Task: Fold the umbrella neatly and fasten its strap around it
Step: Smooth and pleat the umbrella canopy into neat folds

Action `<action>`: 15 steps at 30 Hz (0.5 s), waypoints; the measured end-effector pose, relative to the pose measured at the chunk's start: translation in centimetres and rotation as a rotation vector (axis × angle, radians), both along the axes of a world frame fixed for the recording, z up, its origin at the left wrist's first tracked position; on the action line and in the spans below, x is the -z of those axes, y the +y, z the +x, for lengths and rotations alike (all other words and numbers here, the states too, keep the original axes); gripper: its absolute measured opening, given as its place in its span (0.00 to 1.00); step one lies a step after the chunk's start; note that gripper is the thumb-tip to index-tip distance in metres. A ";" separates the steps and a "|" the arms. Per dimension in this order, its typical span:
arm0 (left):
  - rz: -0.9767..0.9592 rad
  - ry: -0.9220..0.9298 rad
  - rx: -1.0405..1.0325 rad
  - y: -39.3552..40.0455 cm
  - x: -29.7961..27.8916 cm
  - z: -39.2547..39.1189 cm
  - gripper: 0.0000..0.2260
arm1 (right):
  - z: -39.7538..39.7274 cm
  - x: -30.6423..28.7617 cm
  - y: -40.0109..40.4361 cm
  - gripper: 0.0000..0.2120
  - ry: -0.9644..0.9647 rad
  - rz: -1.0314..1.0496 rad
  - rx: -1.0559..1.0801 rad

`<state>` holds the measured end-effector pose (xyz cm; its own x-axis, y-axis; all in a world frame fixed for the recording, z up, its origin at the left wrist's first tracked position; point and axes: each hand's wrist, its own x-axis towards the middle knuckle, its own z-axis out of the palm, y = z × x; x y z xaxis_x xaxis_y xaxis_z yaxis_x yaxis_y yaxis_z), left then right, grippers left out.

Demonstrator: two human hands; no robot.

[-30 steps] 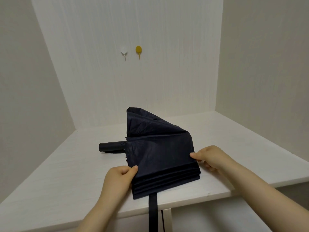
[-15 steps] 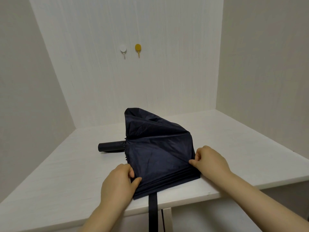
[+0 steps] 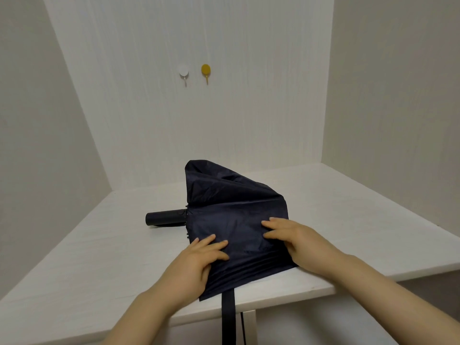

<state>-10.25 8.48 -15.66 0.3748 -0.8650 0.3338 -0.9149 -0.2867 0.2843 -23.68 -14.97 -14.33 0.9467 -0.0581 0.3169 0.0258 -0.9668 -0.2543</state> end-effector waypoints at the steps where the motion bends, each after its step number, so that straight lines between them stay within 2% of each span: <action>1: 0.000 0.038 -0.007 0.0 0.0 0.0 0.22 | 0.0 0.0 -0.2 0.25 0.019 0.006 0.000; 7: -0.010 0.245 -0.009 0.1 0.5 0.6 0.26 | -0.5 -0.3 -1.2 0.17 0.096 0.119 0.056; 15: -0.049 0.366 -0.014 0.1 0.9 1.2 0.29 | -0.5 -1.9 -2.2 0.11 0.146 0.558 0.206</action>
